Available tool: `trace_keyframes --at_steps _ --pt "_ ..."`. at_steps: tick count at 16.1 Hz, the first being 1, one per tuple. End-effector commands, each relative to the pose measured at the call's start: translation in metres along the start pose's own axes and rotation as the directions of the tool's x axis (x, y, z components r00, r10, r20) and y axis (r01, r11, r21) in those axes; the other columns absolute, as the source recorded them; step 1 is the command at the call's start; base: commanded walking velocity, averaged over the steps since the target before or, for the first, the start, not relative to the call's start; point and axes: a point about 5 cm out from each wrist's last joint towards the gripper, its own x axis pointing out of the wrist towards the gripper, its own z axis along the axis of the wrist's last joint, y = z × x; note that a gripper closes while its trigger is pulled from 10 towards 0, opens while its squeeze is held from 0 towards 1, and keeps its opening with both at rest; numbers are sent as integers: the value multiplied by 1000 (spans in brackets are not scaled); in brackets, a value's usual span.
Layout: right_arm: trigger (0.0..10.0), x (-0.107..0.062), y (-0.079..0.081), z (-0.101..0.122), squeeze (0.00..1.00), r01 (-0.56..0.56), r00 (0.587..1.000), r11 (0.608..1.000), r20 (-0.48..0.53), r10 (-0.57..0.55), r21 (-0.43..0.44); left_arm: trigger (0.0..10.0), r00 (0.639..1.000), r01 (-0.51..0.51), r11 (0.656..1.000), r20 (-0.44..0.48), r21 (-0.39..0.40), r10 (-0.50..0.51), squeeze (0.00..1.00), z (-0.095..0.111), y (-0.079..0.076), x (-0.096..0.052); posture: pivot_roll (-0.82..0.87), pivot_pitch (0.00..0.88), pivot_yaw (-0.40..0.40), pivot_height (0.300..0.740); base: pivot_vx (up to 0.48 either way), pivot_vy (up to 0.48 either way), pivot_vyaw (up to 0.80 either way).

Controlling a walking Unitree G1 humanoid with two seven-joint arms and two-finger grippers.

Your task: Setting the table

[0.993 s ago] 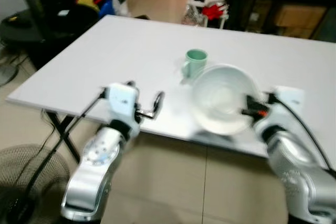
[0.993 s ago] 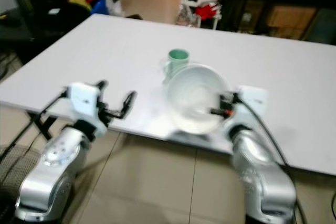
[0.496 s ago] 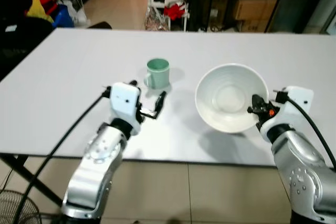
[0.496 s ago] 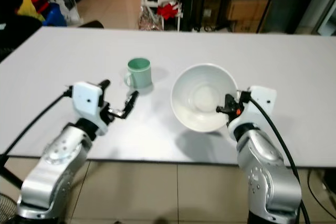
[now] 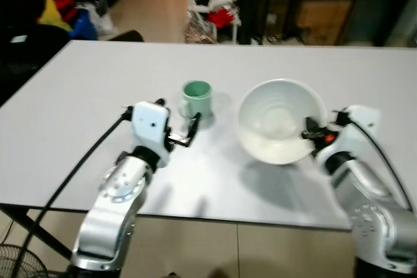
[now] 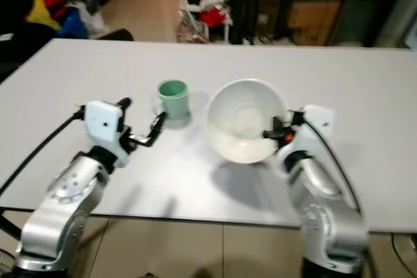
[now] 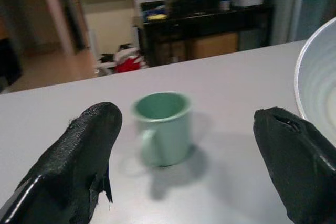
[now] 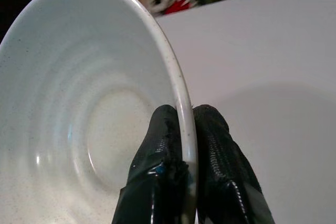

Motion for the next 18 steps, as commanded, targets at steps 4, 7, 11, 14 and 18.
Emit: trace_keyframes --at_steps 4,7,11,14,18 --pt "10000 12 -5 7 0 -26 995 999 -94 30 42 10000 991 132 991 -30 3 -132 0 -3 -10 -7 71 0 5 740 135 0 0" --pt "10000 23 -12 3 0 34 979 992 -204 -9 118 10000 970 231 973 -71 1 -231 0 -8 -15 -14 76 0 3 740 0 0 0" --pt "10000 33 -16 -2 0 53 959 955 -281 32 291 10000 899 412 911 -146 -34 -412 0 -14 -26 -30 86 0 -1 740 0 0 0" --pt "10000 34 -23 -6 314 124 945 941 -325 -16 314 10000 889 432 901 -148 -45 -433 0 -14 -28 -32 87 0 -1 740 0 0 0" --pt "10000 26 -22 -15 976 130 926 912 -375 28 389 10000 877 453 890 -152 -59 -456 0 -13 -28 -33 89 0 -5 740 0 0 0"
